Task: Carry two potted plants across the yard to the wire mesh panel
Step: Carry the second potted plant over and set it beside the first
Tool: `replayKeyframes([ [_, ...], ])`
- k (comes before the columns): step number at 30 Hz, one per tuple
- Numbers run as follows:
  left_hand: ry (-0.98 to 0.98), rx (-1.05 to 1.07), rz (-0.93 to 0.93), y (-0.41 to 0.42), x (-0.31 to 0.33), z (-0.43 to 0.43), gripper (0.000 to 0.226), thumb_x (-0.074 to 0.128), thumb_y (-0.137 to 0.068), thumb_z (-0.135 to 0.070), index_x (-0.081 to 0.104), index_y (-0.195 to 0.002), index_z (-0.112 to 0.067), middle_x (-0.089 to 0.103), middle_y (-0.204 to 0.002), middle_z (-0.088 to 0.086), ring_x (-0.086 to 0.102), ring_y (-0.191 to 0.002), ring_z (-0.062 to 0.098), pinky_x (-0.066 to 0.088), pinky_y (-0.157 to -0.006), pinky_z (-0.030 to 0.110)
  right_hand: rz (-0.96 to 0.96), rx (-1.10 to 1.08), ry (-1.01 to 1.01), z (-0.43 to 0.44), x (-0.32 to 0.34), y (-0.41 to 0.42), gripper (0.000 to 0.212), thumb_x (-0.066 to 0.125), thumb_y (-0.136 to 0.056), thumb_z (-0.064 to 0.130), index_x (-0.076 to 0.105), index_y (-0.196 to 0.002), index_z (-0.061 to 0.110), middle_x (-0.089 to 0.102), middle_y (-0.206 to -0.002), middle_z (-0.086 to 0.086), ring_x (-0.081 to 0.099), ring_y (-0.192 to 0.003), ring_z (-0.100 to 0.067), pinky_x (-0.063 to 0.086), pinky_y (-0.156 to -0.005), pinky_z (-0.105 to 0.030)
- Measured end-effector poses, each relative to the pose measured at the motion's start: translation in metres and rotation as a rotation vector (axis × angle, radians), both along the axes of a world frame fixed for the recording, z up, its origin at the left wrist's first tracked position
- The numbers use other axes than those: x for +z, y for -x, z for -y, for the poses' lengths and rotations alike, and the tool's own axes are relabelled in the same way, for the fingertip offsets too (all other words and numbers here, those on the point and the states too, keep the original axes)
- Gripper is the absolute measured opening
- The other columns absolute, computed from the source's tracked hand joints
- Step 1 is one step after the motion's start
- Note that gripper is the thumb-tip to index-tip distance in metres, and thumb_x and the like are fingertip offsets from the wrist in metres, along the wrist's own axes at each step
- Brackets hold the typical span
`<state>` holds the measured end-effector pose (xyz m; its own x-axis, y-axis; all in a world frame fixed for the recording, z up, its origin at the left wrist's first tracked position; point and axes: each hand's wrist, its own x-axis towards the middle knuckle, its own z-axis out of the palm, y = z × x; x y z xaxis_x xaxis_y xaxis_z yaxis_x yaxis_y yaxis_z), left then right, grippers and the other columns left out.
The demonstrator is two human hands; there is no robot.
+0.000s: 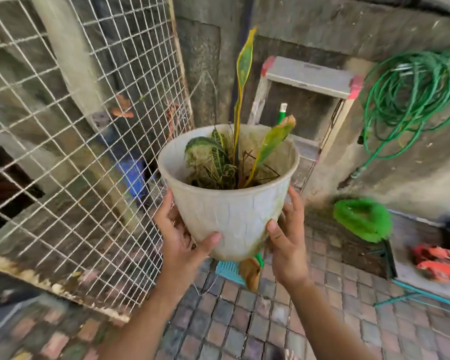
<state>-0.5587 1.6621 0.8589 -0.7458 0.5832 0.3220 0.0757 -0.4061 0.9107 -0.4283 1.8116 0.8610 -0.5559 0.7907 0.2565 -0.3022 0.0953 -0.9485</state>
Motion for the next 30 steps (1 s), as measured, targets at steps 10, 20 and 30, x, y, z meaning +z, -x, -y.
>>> replayKeyframes([
  [10, 0.157, 0.433, 0.107, -0.044, -0.056, -0.084, 0.137, 0.099, -0.063, -0.055, 0.018, -0.161, -0.006, 0.044, -0.16, 0.023, 0.051, -0.147, 0.039, 0.052, -0.115, 0.056, 0.031, 0.457, 0.036, -0.12, -0.052, 0.01, 0.068, 0.06, -0.091, 0.006, 0.035, -0.153, 0.018, 0.036, -0.166, -0.015, 0.039, -0.153, -0.029, 0.042, -0.121, -0.044],
  [20, 0.232, 0.517, 0.025, -0.031, -0.184, -0.098, 0.116, 0.088, -0.075, -0.029, 0.013, -0.162, -0.012, 0.043, -0.16, -0.014, 0.047, -0.151, 0.021, 0.05, -0.119, 0.062, 0.042, 0.499, 0.149, -0.141, -0.18, 0.05, 0.094, 0.084, -0.08, 0.057, 0.04, -0.155, 0.024, 0.043, -0.161, -0.015, 0.042, -0.15, -0.035, 0.044, -0.117, -0.054],
  [30, 0.4, 0.625, -0.124, -0.011, -0.43, -0.122, 0.122, 0.093, -0.069, -0.056, 0.006, -0.153, -0.042, 0.037, -0.155, 0.014, 0.047, -0.149, 0.032, 0.054, -0.116, 0.054, 0.006, 0.636, 0.126, -0.164, -0.457, 0.09, 0.092, 0.089, -0.075, 0.048, 0.04, -0.151, 0.026, 0.033, -0.164, -0.027, 0.042, -0.147, -0.028, 0.047, -0.111, -0.032],
])
